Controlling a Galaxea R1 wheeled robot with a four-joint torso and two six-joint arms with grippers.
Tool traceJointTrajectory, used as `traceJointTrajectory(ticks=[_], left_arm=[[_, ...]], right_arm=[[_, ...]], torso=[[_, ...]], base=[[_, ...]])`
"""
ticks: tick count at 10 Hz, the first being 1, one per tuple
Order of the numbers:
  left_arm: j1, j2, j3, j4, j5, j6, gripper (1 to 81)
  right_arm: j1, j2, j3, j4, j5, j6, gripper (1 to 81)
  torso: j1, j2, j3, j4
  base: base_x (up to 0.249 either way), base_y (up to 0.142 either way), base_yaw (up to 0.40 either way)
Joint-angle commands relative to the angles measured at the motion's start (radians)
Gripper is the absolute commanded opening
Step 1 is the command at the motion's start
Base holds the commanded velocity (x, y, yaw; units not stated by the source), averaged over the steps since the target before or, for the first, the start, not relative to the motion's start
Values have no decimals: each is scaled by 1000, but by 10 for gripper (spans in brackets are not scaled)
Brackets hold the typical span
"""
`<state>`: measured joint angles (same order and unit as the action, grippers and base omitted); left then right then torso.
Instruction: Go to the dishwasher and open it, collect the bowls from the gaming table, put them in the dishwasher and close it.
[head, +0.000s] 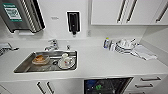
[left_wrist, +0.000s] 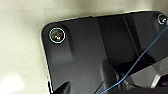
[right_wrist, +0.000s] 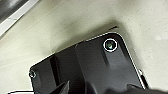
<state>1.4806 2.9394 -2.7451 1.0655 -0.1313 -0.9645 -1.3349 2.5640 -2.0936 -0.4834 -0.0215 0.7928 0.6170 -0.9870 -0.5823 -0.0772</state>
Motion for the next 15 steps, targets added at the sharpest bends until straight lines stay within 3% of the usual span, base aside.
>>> traceJointTrajectory(ticks=[1, 4, 6, 8, 12, 15], left_arm=[[-16, -11, -5, -4, 41, 4, 811], [-16, -23, -4, -6, 41, 1, 811], [-12, -28, -4, -6, 42, 0, 811], [-7, -29, -4, -6, 42, 0, 811], [-6, -32, -4, -6, 42, 0, 811], [-6, -34, -2, -5, 42, 0, 811]], right_arm=[[68, -3, -20, 5, 1, 14, 811], [119, 63, -51, 23, 38, 20, 811], [168, 129, -164, 92, 86, 20, 811], [226, 138, -186, 144, 87, 20, 811], [352, 77, -94, 235, 92, 20, 811], [490, -81, 102, 348, 143, 20, 811]], torso=[[-2, 4, 0, 0], [31, -48, 0, 0], [29, -45, 0, 0], [30, -46, 0, 0], [30, -46, -1, 0], [30, -46, -2, 0]], base=[[0, 0, 0], [0, 0, 0], [0, 0, 0], [0, 0, 0], [0, 0, 0], [0, 0, 0]])
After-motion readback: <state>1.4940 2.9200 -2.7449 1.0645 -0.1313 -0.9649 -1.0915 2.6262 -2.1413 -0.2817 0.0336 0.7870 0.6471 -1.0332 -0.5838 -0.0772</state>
